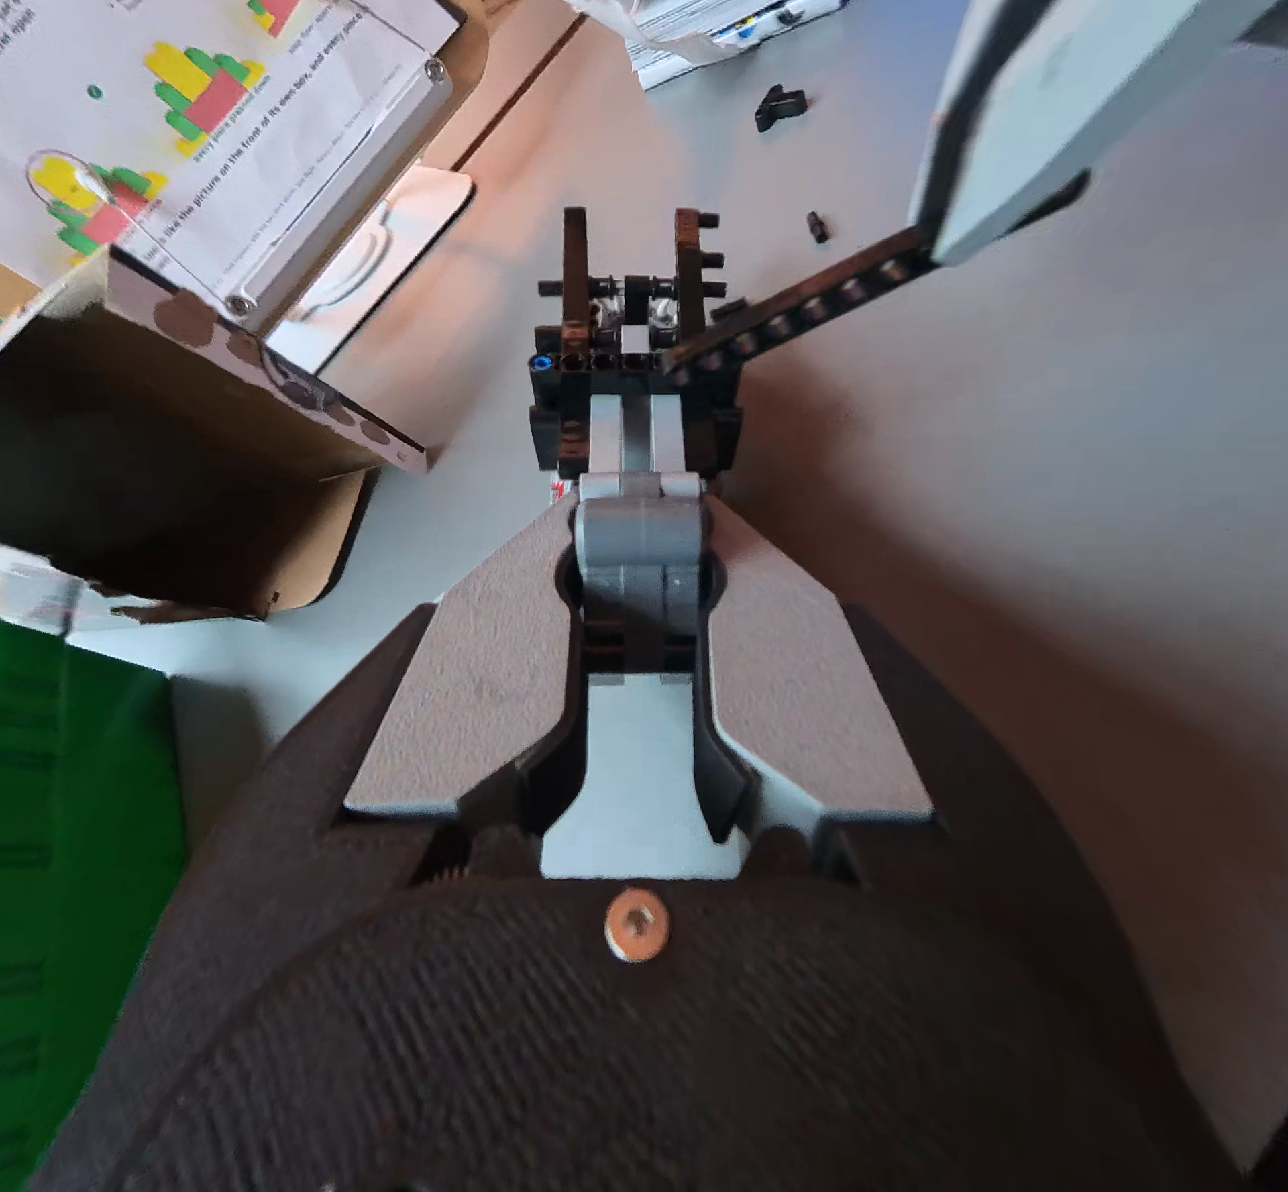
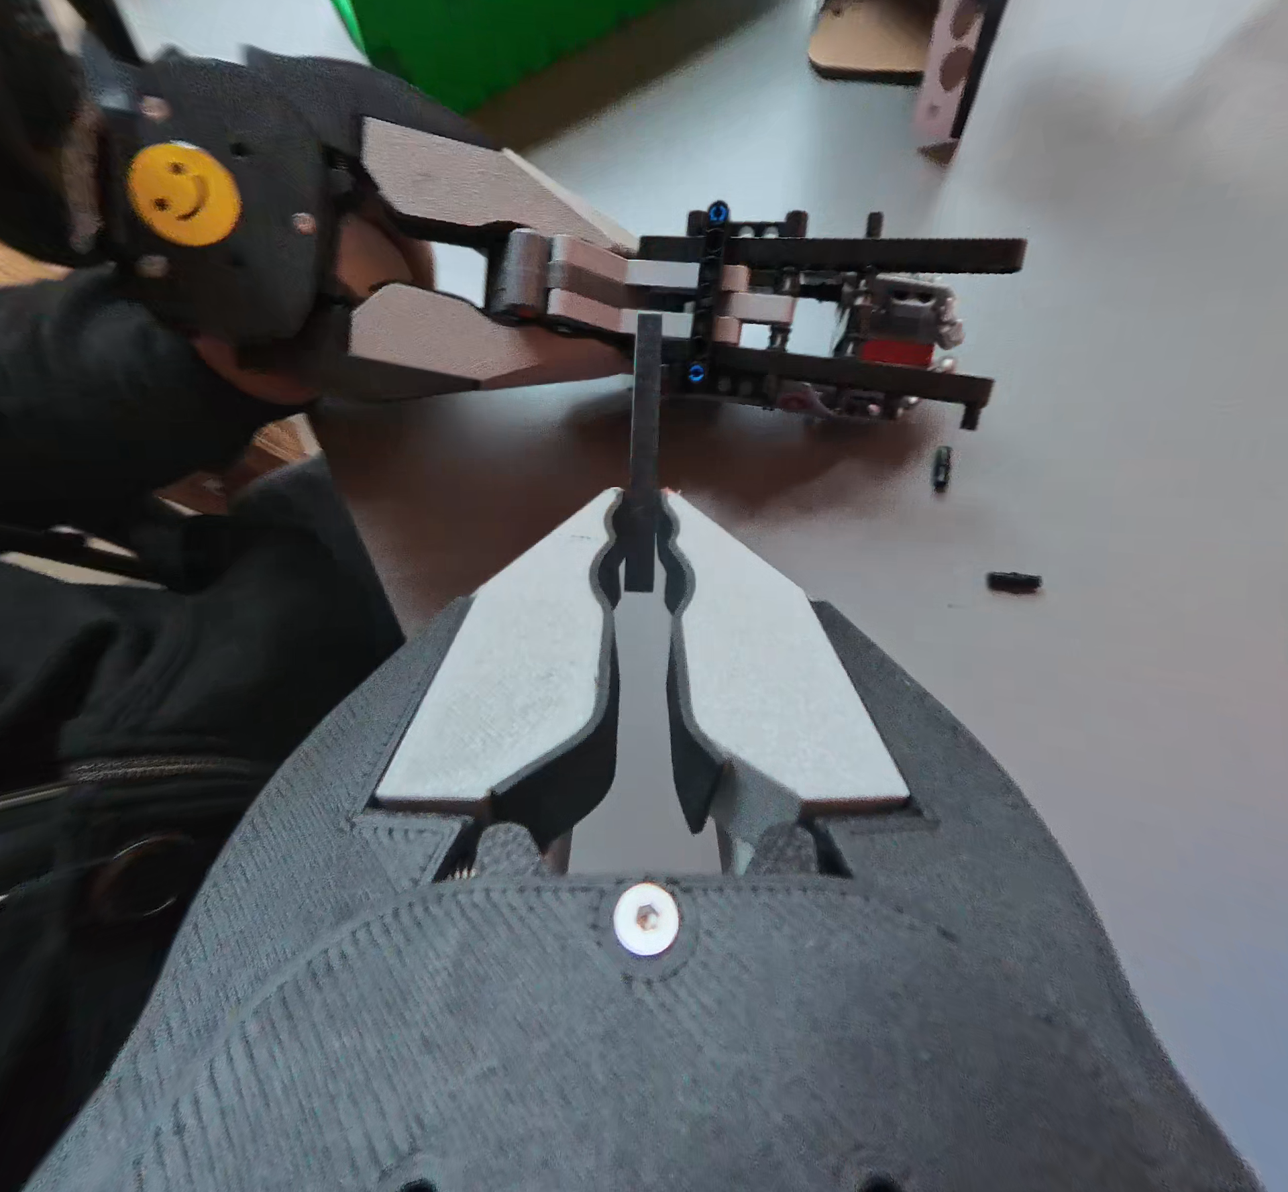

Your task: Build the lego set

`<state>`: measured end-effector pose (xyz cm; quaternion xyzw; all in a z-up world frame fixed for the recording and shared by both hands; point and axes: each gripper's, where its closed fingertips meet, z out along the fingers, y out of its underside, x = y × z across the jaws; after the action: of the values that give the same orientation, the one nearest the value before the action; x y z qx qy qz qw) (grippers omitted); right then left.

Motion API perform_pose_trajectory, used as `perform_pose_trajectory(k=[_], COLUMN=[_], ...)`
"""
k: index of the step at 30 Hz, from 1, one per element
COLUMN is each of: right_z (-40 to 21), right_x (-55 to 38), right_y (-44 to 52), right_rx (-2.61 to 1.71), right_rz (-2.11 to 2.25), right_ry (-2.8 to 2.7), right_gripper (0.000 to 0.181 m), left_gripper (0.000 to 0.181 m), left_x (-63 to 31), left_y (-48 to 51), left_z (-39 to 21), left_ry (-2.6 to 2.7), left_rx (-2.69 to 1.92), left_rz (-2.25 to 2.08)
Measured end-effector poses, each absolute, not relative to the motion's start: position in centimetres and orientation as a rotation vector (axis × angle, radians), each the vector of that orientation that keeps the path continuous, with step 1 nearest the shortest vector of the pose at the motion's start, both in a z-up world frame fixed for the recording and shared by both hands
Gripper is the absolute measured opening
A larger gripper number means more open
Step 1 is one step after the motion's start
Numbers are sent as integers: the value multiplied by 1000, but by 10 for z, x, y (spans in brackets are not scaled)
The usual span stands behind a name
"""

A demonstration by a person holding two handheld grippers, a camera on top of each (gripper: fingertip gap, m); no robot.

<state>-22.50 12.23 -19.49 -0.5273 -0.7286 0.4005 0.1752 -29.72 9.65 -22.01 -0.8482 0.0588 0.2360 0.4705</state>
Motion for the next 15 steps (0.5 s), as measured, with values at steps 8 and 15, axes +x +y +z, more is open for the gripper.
perform_pose_trajectory(k=[8,15], right_z=[-205,-219], right_x=[-245,-271], right_y=[117,136], right_rx=[-1496,-1488], right_rz=[1129,1103], right_ry=[-1993,-1931], right_gripper=[4,4], left_gripper=[30,53], left_x=[-290,-267], left_y=[101,95], left_z=[-223,-228], left_ry=[41,-171], left_rx=[-2058,-2087], left_rz=[514,148])
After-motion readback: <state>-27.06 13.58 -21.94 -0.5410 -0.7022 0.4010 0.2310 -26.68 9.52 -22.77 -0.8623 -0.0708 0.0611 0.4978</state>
